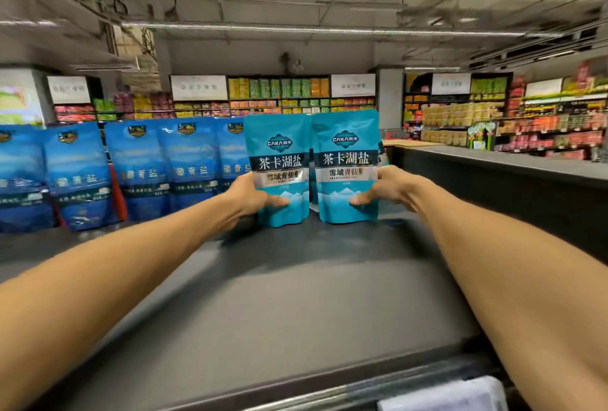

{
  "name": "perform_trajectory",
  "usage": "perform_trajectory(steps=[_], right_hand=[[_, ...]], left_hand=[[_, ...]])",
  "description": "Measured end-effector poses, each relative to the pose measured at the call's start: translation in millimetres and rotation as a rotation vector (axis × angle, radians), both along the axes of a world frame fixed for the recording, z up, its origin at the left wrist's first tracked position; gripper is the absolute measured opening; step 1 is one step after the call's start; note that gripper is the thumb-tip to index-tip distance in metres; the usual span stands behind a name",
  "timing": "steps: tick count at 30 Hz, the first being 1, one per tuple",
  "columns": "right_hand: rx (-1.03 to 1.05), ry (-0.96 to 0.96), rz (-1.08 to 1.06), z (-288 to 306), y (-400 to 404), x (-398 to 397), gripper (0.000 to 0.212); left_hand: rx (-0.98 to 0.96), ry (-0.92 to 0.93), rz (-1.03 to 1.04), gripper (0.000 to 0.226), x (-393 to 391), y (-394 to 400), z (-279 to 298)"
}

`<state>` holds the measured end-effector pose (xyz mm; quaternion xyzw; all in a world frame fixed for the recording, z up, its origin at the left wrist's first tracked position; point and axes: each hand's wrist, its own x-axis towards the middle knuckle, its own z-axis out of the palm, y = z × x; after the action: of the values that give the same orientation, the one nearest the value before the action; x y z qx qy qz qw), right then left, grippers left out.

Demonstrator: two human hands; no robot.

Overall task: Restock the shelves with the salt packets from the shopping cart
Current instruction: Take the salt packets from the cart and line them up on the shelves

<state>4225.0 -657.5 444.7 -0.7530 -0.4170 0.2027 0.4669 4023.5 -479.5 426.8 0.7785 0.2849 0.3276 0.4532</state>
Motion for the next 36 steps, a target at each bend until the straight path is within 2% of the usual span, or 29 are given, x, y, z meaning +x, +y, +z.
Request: perform_trajectory(steps=[3, 7, 11, 17, 22, 24, 28, 33, 36], right_hand=[[0.034, 0.012, -0.057, -1, 6, 0, 0.052], [0.026, 0.117, -0.157, -1, 21, 2, 0.043], [-0.035, -0.094, -0.29, -5, 36, 15, 0.052], [0.014, -0.07, -0.346, -10, 51, 28, 0.048], [-0.035, -0.138, -0.338, -14, 46, 27, 0.075], [-0.021, -0.126, -0.332, -13, 44, 23, 0.068], [-0.007, -0.044, -0.301, -9, 35, 7, 0.041], [-0.043, -0.057, -0.255, -6, 12, -1, 0.051], [-0.024, -0.089, -0.267, 4, -9, -8, 0.045]], left_hand=[[0.034, 0.075, 0.017, 0.046, -4, 1, -1], [0.069, 0.145, 0.097, 0.047, 3, 2, 0], [0.071, 0.141, 0.176, 0.051, 17, 7, -3], [0.094, 0.11, 0.207, 0.057, 31, 12, -4], [0.11, 0.205, 0.223, 0.064, 23, 4, -7], [0.124, 0.247, 0.233, 0.066, 19, -2, -5], [0.139, 0.257, 0.234, 0.073, 9, -18, 2], [0.182, 0.309, 0.246, 0.063, -8, -39, 15], [0.262, 0.34, 0.244, 0.049, -16, -50, 25]])
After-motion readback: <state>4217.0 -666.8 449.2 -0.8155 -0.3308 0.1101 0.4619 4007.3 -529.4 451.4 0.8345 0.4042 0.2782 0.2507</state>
